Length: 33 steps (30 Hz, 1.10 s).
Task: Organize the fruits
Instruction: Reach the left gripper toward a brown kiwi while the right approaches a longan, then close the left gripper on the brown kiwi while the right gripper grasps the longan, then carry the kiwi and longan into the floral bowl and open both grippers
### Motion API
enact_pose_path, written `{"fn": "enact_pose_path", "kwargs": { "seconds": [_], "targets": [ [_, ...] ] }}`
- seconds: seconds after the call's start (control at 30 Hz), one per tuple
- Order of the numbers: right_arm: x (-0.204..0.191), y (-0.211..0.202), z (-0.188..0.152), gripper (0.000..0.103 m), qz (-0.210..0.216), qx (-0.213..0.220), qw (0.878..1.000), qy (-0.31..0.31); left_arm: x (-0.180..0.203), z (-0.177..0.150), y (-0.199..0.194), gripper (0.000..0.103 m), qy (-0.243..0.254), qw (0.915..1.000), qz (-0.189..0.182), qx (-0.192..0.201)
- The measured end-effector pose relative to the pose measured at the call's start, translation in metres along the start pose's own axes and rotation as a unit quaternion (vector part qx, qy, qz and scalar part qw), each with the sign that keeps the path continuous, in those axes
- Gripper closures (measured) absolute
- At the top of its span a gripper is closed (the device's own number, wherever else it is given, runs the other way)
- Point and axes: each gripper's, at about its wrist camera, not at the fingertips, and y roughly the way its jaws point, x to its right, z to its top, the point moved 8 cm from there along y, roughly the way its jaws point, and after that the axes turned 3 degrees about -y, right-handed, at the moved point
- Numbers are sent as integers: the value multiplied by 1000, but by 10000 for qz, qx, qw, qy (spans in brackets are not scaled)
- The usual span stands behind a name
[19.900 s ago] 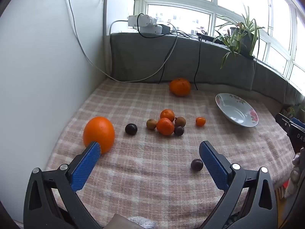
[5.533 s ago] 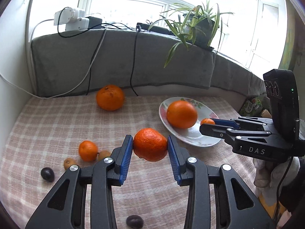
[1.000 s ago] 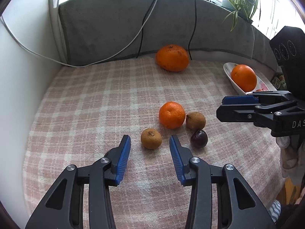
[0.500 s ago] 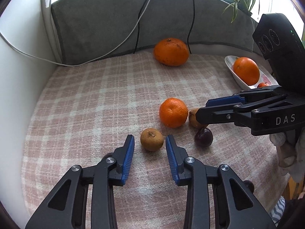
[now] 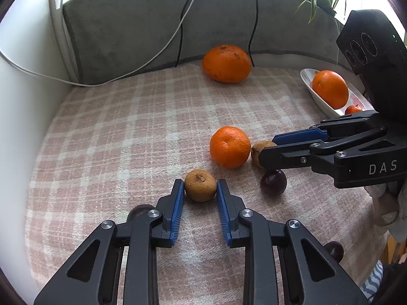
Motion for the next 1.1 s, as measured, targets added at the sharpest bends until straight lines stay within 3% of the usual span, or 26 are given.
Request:
{"fn": "enact_pose_path", "kwargs": {
  "seconds": [0.1,0.43,1.1],
  "targets": [
    [-5,3,0,74,-4,-50,9999,-109,1,0,0,79,38,10000,34,7],
    [-4,-2,-1,74,-102,97,9999,-94,1,-1,-9,79,-70,10000,-18,66],
    [15,-79,-12,74,-456,834,9955,-14,37,10,-49,79,-257,9978,-388,472]
  ]
}}
